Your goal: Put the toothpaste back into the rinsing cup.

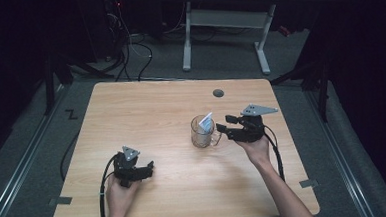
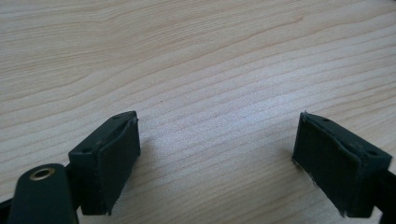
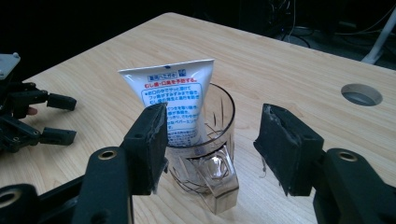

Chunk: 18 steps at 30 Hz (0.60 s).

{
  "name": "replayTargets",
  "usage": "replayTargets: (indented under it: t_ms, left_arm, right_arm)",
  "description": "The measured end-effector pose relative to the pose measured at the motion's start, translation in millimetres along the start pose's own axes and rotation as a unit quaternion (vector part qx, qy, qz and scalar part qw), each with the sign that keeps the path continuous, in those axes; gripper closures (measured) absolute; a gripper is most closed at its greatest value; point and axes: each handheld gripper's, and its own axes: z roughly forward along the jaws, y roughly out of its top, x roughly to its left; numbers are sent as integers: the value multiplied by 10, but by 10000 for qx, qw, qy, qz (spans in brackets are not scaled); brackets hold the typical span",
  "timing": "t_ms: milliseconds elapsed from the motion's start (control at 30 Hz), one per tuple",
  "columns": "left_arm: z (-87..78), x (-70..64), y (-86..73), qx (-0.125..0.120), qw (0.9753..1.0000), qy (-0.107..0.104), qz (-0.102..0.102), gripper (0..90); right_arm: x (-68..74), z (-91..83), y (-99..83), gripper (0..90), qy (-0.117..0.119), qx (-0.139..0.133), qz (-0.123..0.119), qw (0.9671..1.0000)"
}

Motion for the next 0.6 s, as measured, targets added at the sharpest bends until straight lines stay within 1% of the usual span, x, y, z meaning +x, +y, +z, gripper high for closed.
replayTargets:
  t_ms: [300,600]
  left_arm:
    - [0,0,0,1,10000,0,0,148]
    - [0,0,0,1,10000,1,0,148]
  right_arm:
    - [-64,-130,-27,430,-42,-101,107,9999]
    - [-119,-260,-95,441,-85,-213,250,9994]
